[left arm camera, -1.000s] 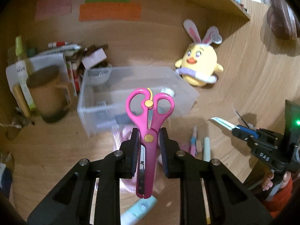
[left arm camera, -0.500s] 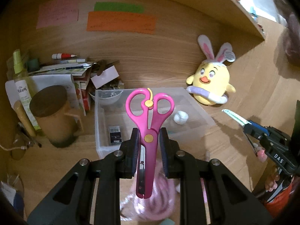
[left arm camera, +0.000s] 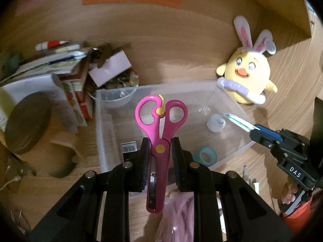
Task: Organize objects
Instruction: 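Grasp the pink scissors with the left tool while the right tool grasps the toothpaste tube, then release the scissors and toothpaste into the clear box with both tools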
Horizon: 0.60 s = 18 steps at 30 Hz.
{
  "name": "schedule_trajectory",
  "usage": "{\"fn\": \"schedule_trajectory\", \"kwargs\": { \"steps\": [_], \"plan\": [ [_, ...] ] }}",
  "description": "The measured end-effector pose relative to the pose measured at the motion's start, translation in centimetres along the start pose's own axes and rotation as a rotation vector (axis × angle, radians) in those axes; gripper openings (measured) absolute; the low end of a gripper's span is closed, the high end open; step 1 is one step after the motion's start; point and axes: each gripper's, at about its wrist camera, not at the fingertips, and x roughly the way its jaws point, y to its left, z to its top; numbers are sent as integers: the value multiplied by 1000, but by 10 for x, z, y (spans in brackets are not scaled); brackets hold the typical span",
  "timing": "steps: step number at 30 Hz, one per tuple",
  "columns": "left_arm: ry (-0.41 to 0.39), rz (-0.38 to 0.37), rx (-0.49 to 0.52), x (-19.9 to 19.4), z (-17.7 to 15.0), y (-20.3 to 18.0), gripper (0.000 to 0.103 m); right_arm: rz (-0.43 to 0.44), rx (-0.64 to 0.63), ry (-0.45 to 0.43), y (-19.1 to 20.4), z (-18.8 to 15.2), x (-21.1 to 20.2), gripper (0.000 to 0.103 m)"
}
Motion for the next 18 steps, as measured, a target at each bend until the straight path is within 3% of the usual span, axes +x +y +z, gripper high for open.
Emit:
{"fn": "schedule_trajectory", "kwargs": {
  "steps": [7, 14, 18],
  "plan": [
    [19, -6, 54, 17, -4, -11, 21, -14, -39, 48, 6, 7, 27, 14],
    [-15, 6, 82, 0, -5, -18, 24, -40, -76, 77, 13, 5, 34, 15],
    [-54, 35, 87, -18, -8, -22, 43, -60, -96, 59, 20, 5, 21, 35]
  ]
}}
